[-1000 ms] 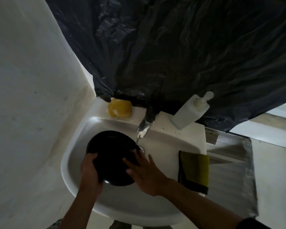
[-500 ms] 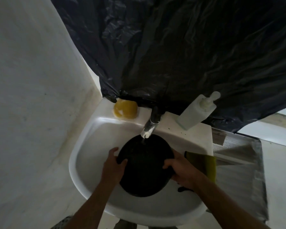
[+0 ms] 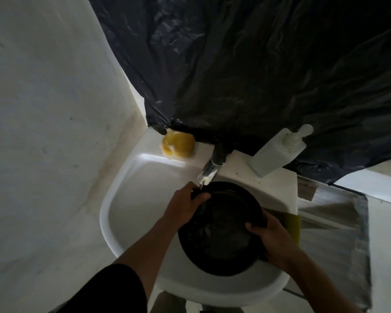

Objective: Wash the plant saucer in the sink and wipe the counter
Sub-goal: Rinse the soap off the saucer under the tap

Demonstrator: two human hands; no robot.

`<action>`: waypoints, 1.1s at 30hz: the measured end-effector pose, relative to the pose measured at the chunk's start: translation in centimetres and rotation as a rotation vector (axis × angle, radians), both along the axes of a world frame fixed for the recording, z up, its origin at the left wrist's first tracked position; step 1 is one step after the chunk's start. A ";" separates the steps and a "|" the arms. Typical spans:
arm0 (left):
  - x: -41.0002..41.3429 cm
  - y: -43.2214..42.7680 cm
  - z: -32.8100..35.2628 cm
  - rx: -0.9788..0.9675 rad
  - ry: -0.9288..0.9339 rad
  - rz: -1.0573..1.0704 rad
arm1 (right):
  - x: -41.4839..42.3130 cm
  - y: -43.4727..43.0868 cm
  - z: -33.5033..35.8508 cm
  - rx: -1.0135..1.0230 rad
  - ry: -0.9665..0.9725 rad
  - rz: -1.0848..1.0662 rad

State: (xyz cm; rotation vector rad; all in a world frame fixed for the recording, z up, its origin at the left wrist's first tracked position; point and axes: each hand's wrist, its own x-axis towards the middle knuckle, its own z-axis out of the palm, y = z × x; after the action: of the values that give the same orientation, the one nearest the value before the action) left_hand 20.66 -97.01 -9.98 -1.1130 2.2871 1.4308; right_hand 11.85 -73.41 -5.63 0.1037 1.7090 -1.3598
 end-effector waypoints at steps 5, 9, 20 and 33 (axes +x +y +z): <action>2.7 -1.6 0.6 0.590 0.078 0.375 | -0.6 -1.9 -2.5 0.072 0.102 0.053; 5.2 -1.5 3.0 0.944 0.193 0.664 | -0.5 -4.8 -4.8 0.178 0.219 0.103; 8.0 0.0 7.2 0.663 0.224 0.719 | 2.0 -13.1 -5.6 0.637 0.687 0.449; 10.5 -0.9 9.1 0.293 0.175 0.676 | 1.4 -16.4 -5.6 0.309 0.469 0.495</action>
State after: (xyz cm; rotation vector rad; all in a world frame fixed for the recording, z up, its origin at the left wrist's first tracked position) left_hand 31.14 -97.89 -0.90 -1.8139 1.7715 2.0826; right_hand 13.24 -89.83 -11.22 -0.4708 2.1411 -0.7808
